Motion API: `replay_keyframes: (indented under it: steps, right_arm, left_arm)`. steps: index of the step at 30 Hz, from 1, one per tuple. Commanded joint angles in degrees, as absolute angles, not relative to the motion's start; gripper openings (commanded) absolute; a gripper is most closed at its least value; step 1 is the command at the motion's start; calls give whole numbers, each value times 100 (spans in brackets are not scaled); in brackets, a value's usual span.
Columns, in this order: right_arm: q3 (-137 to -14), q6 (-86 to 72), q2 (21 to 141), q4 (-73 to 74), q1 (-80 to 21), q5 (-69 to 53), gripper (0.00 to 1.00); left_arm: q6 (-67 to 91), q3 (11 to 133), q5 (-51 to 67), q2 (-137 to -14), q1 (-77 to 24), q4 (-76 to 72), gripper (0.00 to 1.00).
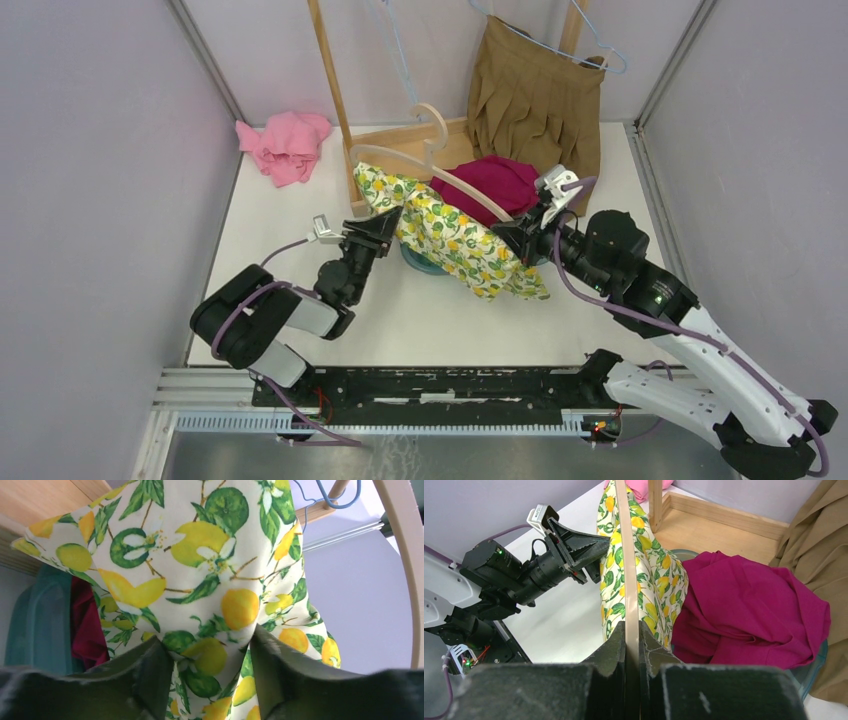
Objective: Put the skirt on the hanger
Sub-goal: Hang the skirt on the hanger.
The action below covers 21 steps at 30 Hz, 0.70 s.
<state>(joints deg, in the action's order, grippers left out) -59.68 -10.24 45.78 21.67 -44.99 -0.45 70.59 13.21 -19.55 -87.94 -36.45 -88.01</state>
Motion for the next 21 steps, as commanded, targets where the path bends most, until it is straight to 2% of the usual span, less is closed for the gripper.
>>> replay_keyframes:
  steps: [1,4,7,9,21]
  right_arm:
    - [-6297,-1099,4418,1606,-4526,-45,1]
    - [-6282,-1099,4408,1606,-4526,-40,1]
    - [-6253,-1094,4403,1611,-4518,15,1]
    - [-6238,-1086,4403,1616,-4525,105,1]
    - [-6099,-1012,4554,1579,-4526,606,1]
  left_arm:
    - [6806,1486,-1803,-8870,-3635,-9909,52]
    - [6818,1464,-1741,-8861,-3630,-9913,32]
    - [6824,1452,-1647,-8851,-3635,-9914,18]
    - [6852,1424,-1582,-8840,-3631,-9911,15]
    - [6711,927,-1266,-8089,-3632,-9819,15]
